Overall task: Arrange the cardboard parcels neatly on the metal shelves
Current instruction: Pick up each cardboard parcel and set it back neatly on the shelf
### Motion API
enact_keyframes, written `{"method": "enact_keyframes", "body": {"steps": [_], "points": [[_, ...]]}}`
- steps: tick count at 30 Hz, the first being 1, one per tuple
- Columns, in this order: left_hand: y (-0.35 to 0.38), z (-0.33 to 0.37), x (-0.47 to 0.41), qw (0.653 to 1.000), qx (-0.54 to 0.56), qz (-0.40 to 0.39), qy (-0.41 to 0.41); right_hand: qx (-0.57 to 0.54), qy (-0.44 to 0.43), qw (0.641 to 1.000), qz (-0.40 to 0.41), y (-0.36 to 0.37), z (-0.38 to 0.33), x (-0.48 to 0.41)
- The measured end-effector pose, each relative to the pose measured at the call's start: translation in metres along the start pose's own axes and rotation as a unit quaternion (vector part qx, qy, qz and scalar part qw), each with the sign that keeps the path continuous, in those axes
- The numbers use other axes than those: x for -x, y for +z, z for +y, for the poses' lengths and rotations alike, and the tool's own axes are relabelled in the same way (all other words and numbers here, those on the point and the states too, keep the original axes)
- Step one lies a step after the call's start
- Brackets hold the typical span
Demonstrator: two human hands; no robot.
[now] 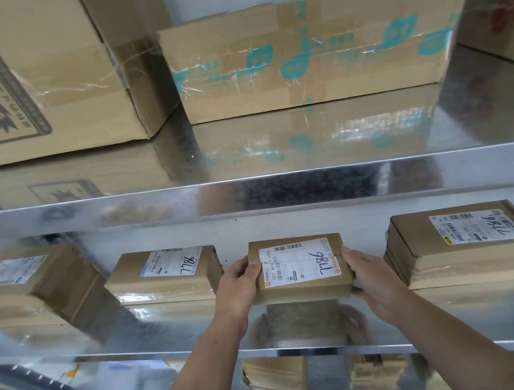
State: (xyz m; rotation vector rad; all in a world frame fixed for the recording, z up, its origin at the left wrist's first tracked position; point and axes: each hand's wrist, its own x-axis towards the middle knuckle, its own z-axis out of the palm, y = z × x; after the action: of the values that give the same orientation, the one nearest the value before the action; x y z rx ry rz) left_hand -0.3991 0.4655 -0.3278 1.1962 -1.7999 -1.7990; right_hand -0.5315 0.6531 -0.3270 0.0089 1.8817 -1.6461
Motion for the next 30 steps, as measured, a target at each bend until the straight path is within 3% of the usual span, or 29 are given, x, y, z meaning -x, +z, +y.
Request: {"method": "enact_keyframes", "body": {"steps": [9,18,30], "points": [[0.013,-0.007,-0.011,0.997,-0.067,0.006,-0.035,0.063,0.006,0.998,0.022,-0.001,0.013,-0.017],[0.016,-0.019,-0.033,0.987,-0.124,-0.014,-0.103,0.181,0.041,0.983,-0.019,-0.006,0.022,-0.032],[0.017,-0.018,-0.049,0.977,-0.166,-0.022,-0.131,0.204,0.087,0.975,-0.013,0.005,-0.001,-0.038]]}}
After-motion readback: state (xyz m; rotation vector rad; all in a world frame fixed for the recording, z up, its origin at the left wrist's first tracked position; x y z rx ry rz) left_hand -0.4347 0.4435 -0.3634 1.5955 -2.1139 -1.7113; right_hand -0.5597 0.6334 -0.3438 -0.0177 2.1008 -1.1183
